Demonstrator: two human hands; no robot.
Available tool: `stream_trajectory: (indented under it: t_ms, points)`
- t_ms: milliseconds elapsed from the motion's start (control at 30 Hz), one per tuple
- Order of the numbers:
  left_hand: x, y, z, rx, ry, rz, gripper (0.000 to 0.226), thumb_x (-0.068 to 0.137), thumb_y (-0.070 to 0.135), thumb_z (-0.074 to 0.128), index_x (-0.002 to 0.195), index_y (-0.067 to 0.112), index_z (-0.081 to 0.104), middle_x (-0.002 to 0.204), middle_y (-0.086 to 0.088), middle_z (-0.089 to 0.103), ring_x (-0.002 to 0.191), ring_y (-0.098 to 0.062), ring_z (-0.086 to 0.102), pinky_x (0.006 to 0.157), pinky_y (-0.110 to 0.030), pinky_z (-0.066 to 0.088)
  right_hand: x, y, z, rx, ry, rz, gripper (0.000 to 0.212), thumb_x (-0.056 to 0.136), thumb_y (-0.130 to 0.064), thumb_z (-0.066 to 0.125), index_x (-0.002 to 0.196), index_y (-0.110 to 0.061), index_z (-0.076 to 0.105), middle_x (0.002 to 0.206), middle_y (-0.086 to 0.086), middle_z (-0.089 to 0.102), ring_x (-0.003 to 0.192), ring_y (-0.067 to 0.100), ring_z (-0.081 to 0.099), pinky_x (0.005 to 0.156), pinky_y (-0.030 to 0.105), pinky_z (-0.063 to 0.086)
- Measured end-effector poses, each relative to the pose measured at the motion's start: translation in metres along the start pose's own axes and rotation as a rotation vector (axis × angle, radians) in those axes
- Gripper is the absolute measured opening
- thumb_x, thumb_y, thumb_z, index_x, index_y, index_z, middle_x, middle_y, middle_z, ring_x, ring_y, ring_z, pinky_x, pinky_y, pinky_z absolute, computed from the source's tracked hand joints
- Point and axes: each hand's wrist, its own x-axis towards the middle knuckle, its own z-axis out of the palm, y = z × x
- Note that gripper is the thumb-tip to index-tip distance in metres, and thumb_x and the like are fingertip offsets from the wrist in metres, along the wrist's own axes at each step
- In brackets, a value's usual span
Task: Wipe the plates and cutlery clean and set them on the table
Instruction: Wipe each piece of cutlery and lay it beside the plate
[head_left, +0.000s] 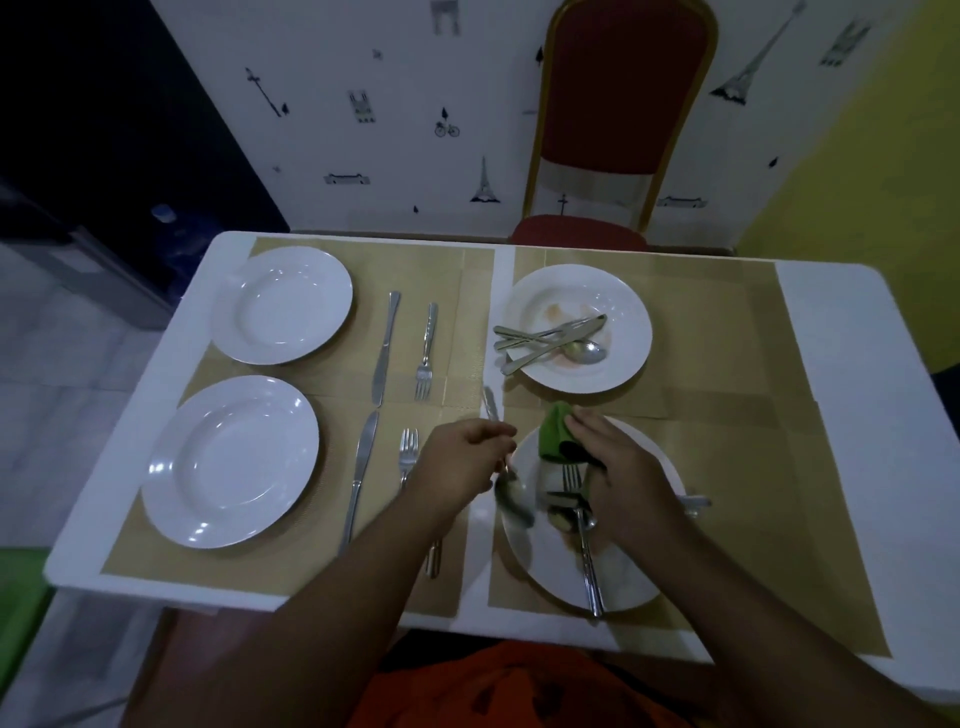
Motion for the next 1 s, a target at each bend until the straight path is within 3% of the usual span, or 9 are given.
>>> stream_trajectory:
  t_ms: [67, 200, 367, 433, 633, 767, 833, 933, 1000]
  points:
    - [0.002, -0.001, -0.003, -0.054, -0.01, -0.03, 0.016, 0.092, 0.004, 0.065, 0.104, 0.012, 0.073, 0.099, -0.01, 0.075, 0.082, -0.019, 0.07, 0.072, -0.035, 0.062, 0.003, -0.003, 0.003, 0.008, -0.024, -0.026, 0.065, 0.078, 0.018, 0.042, 0.134, -0.012, 0.049, 0.137, -0.012, 0.038, 0.133, 0.005, 0.03, 0.11, 0.011, 0.016]
    - [0.011, -0.007, -0.013, -0.073, 0.09, -0.001, 0.019, 0.088, 0.003, 0.072, 0.093, 0.01, 0.056, 0.083, -0.009, 0.068, 0.057, 0.001, 0.065, 0.047, -0.017, 0.05, 0.008, -0.005, 0.015, 0.004, -0.086, -0.045, 0.066, 0.077, 0.017, 0.043, 0.135, -0.014, 0.048, 0.136, -0.016, 0.035, 0.132, 0.002, 0.028, 0.112, 0.017, 0.018]
    - [0.042, -0.005, -0.034, 0.039, 0.134, 0.004, 0.011, 0.088, 0.012, 0.072, 0.088, 0.02, 0.065, 0.089, -0.004, 0.07, 0.074, -0.015, 0.066, 0.049, -0.016, 0.049, 0.031, -0.014, 0.032, 0.021, -0.134, -0.065, 0.066, 0.077, 0.016, 0.044, 0.136, -0.014, 0.047, 0.139, -0.013, 0.035, 0.133, 0.004, 0.028, 0.111, 0.017, 0.018]
    - [0.062, 0.001, -0.045, 0.069, 0.136, 0.029, 0.013, 0.09, 0.011, 0.07, 0.085, 0.022, 0.067, 0.086, 0.0, 0.069, 0.076, -0.012, 0.066, 0.053, -0.016, 0.05, 0.046, -0.019, 0.038, 0.03, -0.142, -0.059, 0.067, 0.076, 0.016, 0.045, 0.136, -0.013, 0.046, 0.142, -0.01, 0.034, 0.136, 0.005, 0.027, 0.111, 0.012, 0.015]
    - [0.142, 0.021, -0.069, 0.238, 0.092, 0.045, 0.011, 0.089, 0.015, 0.073, 0.099, 0.012, 0.071, 0.09, 0.0, 0.071, 0.078, -0.007, 0.066, 0.068, -0.019, 0.052, 0.101, -0.03, 0.061, -0.004, -0.082, 0.009, 0.069, 0.074, 0.019, 0.043, 0.137, -0.01, 0.045, 0.148, 0.001, 0.036, 0.139, 0.016, 0.029, 0.117, 0.032, 0.022]
    - [0.185, 0.027, -0.068, 0.343, 0.043, 0.081, 0.002, 0.089, 0.016, 0.072, 0.09, 0.017, 0.071, 0.085, 0.006, 0.069, 0.079, -0.003, 0.066, 0.082, -0.027, 0.057, 0.127, -0.03, 0.074, -0.064, -0.029, 0.077, 0.068, 0.075, 0.017, 0.044, 0.136, -0.012, 0.047, 0.147, 0.002, 0.04, 0.139, 0.016, 0.031, 0.114, 0.026, 0.019]
    - [0.199, 0.026, -0.066, 0.447, 0.053, 0.124, 0.006, 0.086, 0.016, 0.075, 0.087, 0.02, 0.07, 0.087, 0.007, 0.069, 0.079, -0.003, 0.065, 0.081, -0.023, 0.054, 0.136, -0.031, 0.077, -0.071, -0.009, 0.093, 0.067, 0.074, 0.018, 0.043, 0.135, -0.01, 0.048, 0.146, 0.004, 0.041, 0.138, 0.018, 0.032, 0.114, 0.025, 0.02]
    - [0.204, 0.022, -0.068, 0.587, 0.061, 0.209, 0.026, 0.084, 0.015, 0.075, 0.109, 0.01, 0.069, 0.102, -0.007, 0.071, 0.092, -0.019, 0.067, 0.079, -0.029, 0.054, 0.143, -0.031, 0.078, -0.066, 0.012, 0.127, 0.065, 0.075, 0.019, 0.043, 0.134, -0.007, 0.048, 0.146, 0.008, 0.041, 0.138, 0.021, 0.033, 0.116, 0.033, 0.024]
    - [0.196, 0.016, -0.075, 0.866, 0.049, 0.39, 0.028, 0.081, 0.023, 0.074, 0.108, 0.014, 0.066, 0.103, -0.006, 0.069, 0.097, -0.025, 0.065, 0.08, -0.036, 0.054, 0.142, -0.031, 0.077, -0.082, 0.029, 0.126, 0.064, 0.075, 0.019, 0.044, 0.134, -0.006, 0.049, 0.145, 0.01, 0.042, 0.137, 0.022, 0.035, 0.115, 0.034, 0.025]
